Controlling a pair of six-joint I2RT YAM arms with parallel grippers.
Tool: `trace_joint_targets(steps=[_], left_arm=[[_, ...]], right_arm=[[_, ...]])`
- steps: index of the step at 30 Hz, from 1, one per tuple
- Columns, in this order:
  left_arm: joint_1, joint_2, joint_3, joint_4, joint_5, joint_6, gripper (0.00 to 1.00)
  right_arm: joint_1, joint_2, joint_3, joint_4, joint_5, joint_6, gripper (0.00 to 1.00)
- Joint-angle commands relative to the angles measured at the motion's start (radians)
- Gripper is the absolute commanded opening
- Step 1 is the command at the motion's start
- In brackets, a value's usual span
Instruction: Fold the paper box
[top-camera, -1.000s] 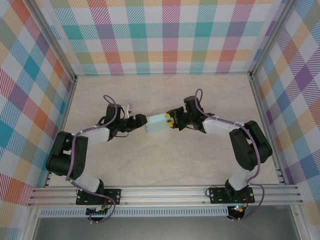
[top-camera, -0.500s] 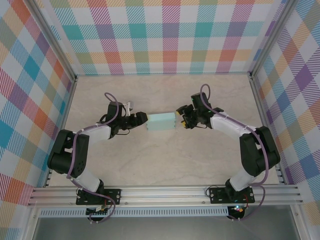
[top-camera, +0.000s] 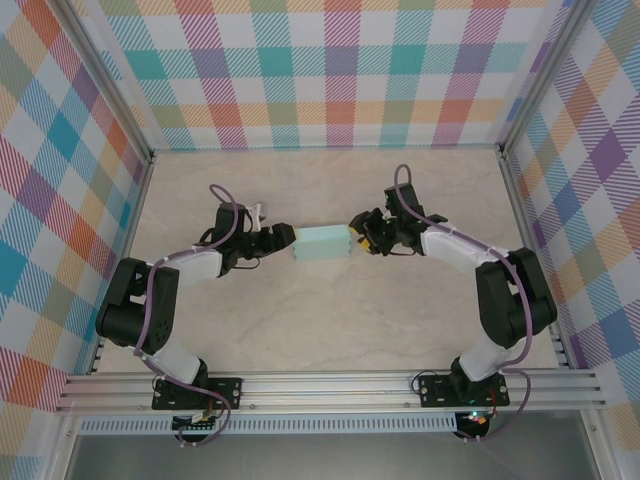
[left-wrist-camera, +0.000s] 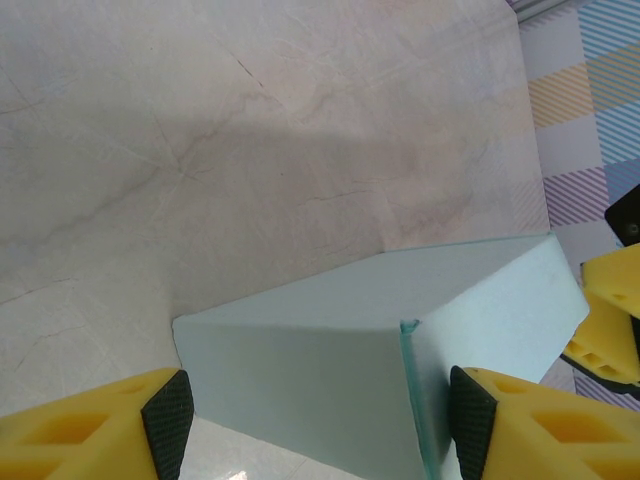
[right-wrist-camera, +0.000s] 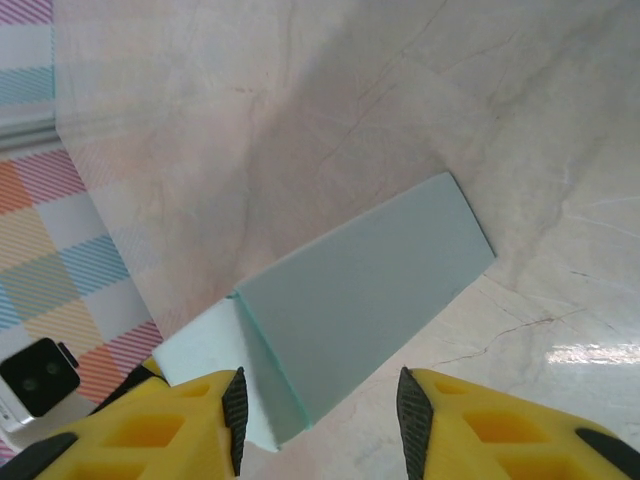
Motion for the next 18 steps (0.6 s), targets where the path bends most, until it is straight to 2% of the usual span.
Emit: trace_joint_targets(steps=[1,5,12,18], left_arm=[[-0.005,0.064,-0.054,-0.239,-0.18,0.048,0.68],[-0.004,0.076,-0.051,-0.24,-0.176,0.05,0.68],[-0.003,0.079,-0.051,-0.239,-0.182,0.045,0.68],[-0.004,0.084,-0.051,-0.239,-0.179,0.045,0.68]], right_arm=[[0.007,-0.011,0.059,0.015,-0.06,-0.075,0.48],[0.007,0.006,0.075,-0.027,-0.042,-0.108,0.48],[0.006,0.049,-0.078,0.032,0.038,-0.091,0.45],[0.006,0.065,-0.159,0.092,0.001,-0.034,0.43]])
